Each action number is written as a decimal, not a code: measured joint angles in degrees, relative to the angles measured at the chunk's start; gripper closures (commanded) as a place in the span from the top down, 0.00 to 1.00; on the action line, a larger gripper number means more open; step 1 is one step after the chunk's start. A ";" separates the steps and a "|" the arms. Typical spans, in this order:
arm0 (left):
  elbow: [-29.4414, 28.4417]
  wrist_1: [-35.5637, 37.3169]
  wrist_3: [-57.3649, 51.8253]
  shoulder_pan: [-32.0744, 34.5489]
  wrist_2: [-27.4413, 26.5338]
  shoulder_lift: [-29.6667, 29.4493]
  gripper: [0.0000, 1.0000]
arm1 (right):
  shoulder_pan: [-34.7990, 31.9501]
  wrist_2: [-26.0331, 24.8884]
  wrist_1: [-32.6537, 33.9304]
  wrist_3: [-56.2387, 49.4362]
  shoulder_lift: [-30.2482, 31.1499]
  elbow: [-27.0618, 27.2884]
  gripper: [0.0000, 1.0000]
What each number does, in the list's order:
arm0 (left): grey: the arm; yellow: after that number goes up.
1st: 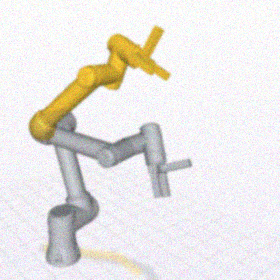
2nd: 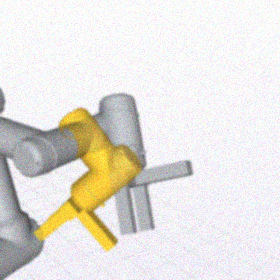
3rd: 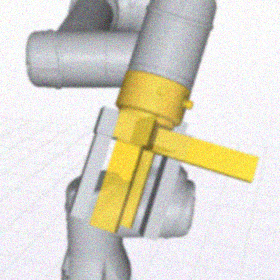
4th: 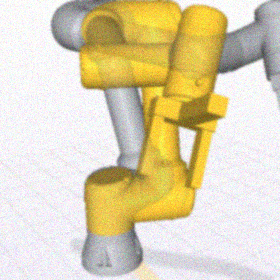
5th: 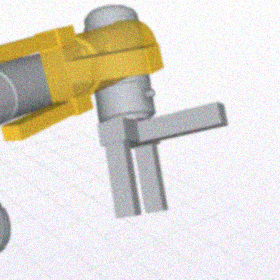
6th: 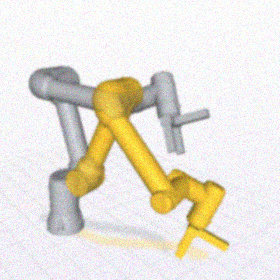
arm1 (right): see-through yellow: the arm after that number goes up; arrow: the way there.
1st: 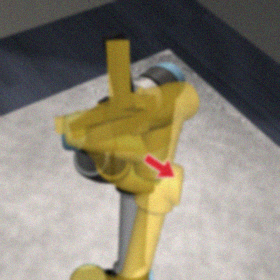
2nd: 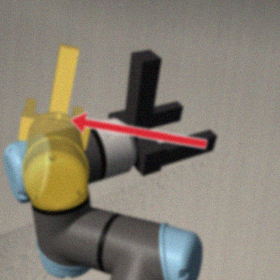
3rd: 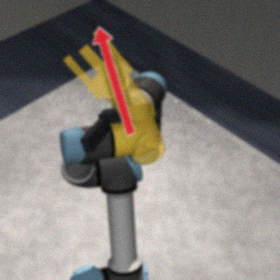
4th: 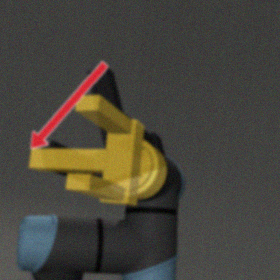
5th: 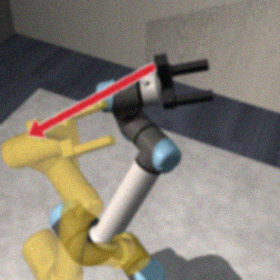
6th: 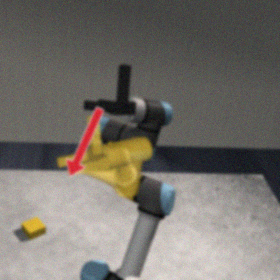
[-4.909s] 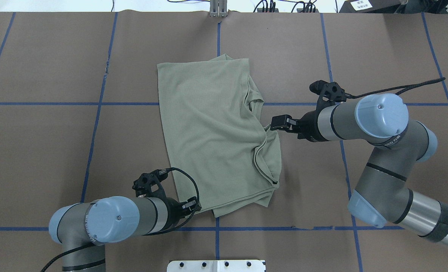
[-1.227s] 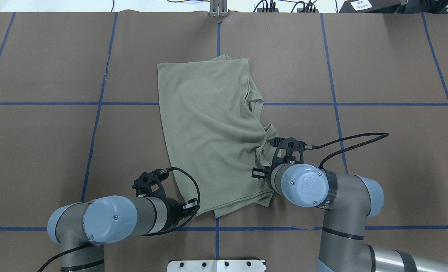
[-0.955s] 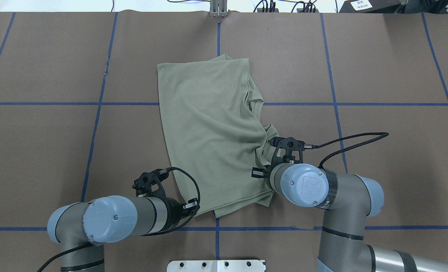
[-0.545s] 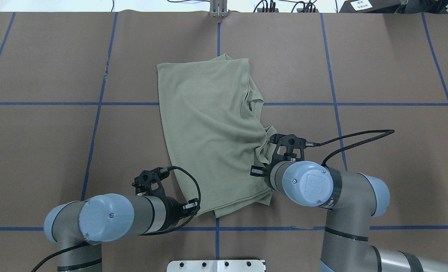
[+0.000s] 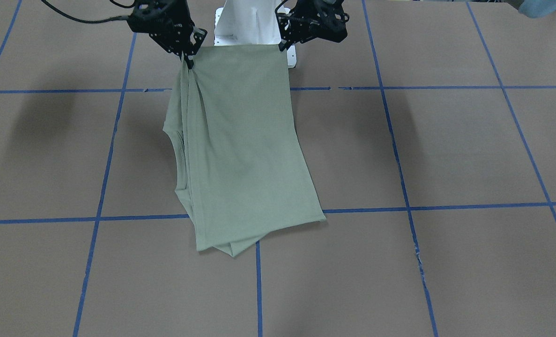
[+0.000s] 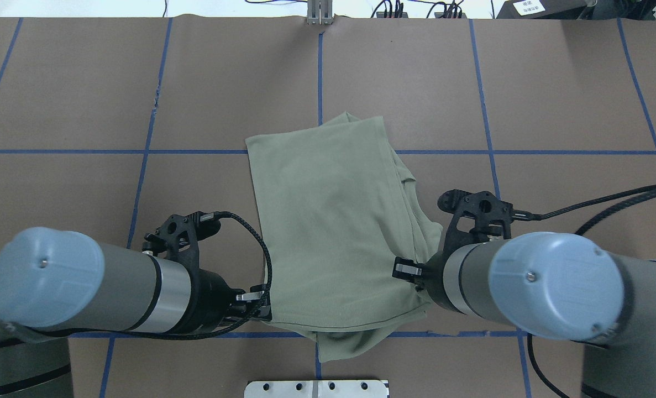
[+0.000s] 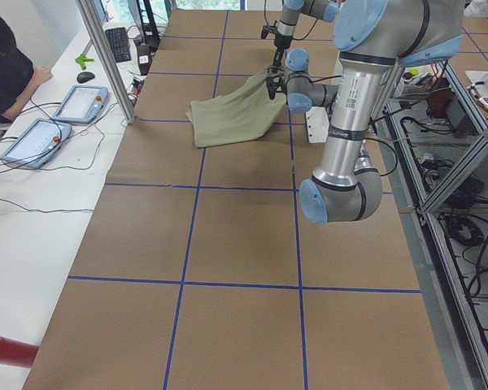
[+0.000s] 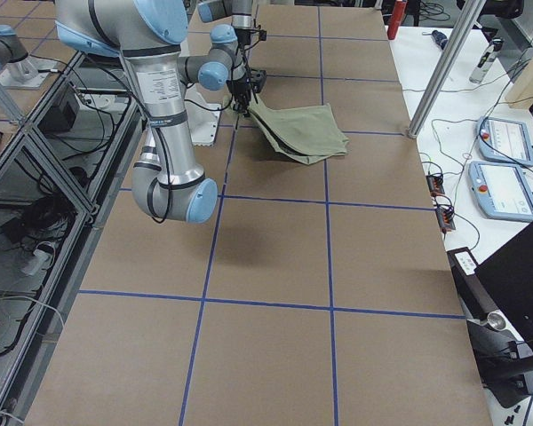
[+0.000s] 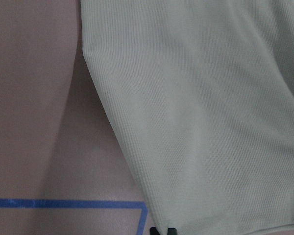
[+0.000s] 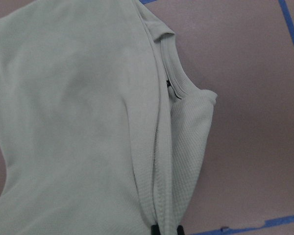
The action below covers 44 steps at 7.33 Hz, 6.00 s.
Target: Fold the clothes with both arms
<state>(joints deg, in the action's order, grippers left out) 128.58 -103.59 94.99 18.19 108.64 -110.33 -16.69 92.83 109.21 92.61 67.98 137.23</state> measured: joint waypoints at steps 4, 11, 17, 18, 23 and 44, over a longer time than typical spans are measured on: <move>-5.34 5.00 -4.00 4.80 0.81 -5.42 0.00 | -3.50 0.24 2.95 -0.37 -3.88 -4.99 0.00; -32.29 -6.35 -13.53 11.98 -2.41 -13.33 0.00 | -14.32 0.39 -21.73 -5.13 -13.30 -40.88 0.00; -38.42 -10.38 -16.66 14.16 -4.11 -14.65 0.99 | -17.71 0.63 -24.48 -8.20 -17.33 -49.82 1.00; -38.45 -10.44 -16.78 14.19 -4.08 -14.65 1.00 | -17.95 0.57 -24.82 -8.80 -18.77 -51.95 1.00; -37.88 -10.80 -22.38 15.56 -2.38 -14.16 1.00 | -18.51 7.29 -21.80 -11.86 -20.87 -48.13 1.00; -46.16 -1.76 -17.57 13.23 -6.46 -21.84 1.00 | -32.08 7.07 -31.33 -44.36 -28.77 -70.46 1.00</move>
<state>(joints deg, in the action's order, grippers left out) 82.42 -105.35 77.42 31.42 102.18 -132.16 -48.77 99.90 77.88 48.25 39.21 66.77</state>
